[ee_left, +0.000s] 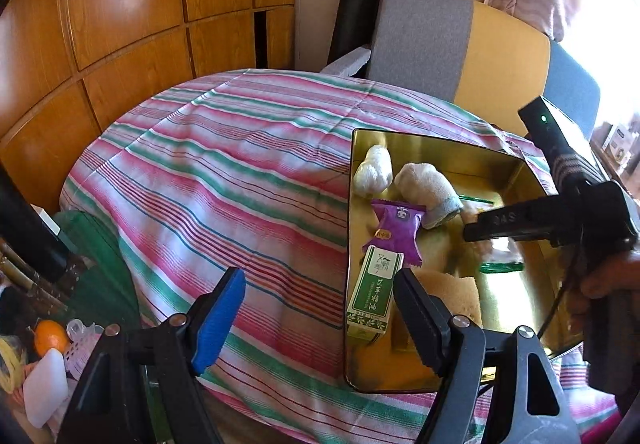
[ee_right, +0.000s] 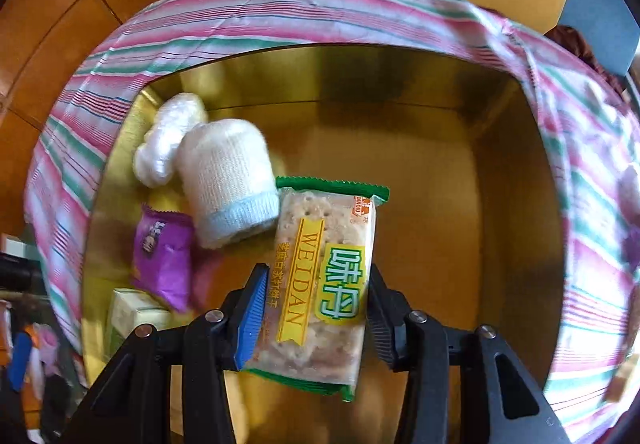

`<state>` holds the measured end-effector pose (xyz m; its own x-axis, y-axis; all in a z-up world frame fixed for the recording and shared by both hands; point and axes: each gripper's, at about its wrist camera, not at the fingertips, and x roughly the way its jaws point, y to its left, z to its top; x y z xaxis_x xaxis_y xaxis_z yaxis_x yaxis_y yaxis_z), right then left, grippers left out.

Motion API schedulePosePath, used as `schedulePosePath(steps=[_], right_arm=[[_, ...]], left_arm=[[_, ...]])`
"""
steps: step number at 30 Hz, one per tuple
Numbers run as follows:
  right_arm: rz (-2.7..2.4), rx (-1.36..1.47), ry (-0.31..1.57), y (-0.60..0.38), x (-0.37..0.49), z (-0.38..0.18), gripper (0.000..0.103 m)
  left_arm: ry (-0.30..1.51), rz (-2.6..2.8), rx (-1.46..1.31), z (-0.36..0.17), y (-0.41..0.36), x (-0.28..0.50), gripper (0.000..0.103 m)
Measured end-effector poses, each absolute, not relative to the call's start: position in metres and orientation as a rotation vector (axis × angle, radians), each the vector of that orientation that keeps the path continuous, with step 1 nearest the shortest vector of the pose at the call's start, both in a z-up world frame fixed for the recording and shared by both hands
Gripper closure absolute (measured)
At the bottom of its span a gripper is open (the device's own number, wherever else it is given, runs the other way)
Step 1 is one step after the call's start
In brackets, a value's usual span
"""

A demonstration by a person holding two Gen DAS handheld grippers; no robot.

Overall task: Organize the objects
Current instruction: 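Carry the WEIDAN cracker pack into the gold tray and release it with the right tool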

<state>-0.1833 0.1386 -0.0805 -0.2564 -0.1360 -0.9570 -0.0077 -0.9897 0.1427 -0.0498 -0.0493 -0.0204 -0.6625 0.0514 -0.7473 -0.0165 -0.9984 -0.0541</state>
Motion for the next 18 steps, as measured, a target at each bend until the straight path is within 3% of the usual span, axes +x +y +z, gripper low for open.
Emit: schedulePosePath(steps=[8,18], right_arm=[[-2.256,1.753,-0.433,0.143,-0.171,-0.078,0.053],[-2.445,1.589,-0.338,0.187,-0.125,-0.04,0.053]], left_arm=[[-0.074,2.833,-1.276,-0.021,-0.05,-0.05,0.026],[-0.014,2.841,-1.234,-0.015,-0.039,-0.045,0.026]])
